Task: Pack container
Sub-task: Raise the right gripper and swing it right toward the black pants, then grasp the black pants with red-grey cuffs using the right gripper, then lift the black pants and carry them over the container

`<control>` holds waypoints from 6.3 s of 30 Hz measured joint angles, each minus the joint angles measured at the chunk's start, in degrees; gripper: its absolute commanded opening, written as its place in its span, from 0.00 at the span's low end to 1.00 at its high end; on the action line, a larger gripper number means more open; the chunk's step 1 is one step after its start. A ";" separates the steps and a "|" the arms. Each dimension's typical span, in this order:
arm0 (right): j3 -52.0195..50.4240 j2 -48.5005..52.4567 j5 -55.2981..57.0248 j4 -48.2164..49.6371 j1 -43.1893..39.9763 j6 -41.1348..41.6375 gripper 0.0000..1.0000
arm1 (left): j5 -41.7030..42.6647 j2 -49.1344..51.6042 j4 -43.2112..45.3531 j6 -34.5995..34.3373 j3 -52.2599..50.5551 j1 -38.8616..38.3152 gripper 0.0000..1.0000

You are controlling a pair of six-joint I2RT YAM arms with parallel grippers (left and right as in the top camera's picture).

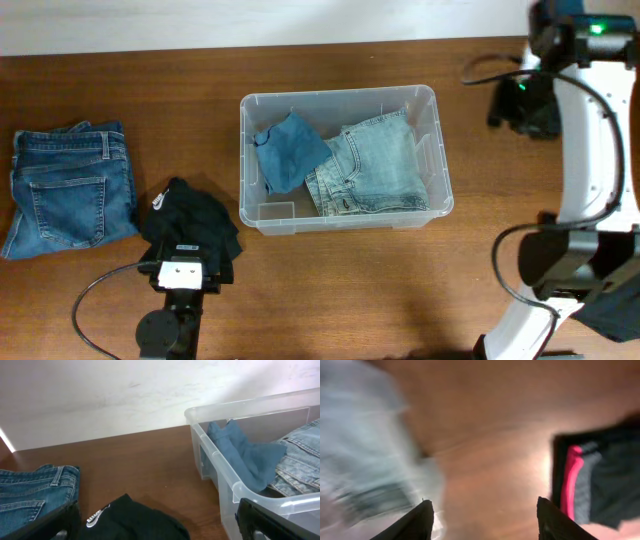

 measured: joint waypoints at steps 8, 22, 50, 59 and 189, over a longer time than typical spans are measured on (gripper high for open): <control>-20.59 0.39 6.01 9.57 -13.27 4.09 0.64 | 0.00 -0.02 0.02 0.00 0.00 0.00 0.99; -39.34 0.52 18.16 19.21 -17.99 11.93 0.74 | 0.00 0.00 0.00 0.00 0.00 0.00 0.99; -53.53 -0.48 26.25 37.13 -15.45 3.65 0.93 | 0.00 0.00 0.00 0.00 0.00 0.00 0.99; -56.26 -2.34 28.57 42.62 -15.45 2.82 0.95 | 0.00 0.00 0.00 0.00 0.00 0.00 0.99; 18.01 1.84 -35.47 7.28 26.84 -6.47 0.04 | 0.00 0.00 0.02 0.00 0.00 0.00 0.99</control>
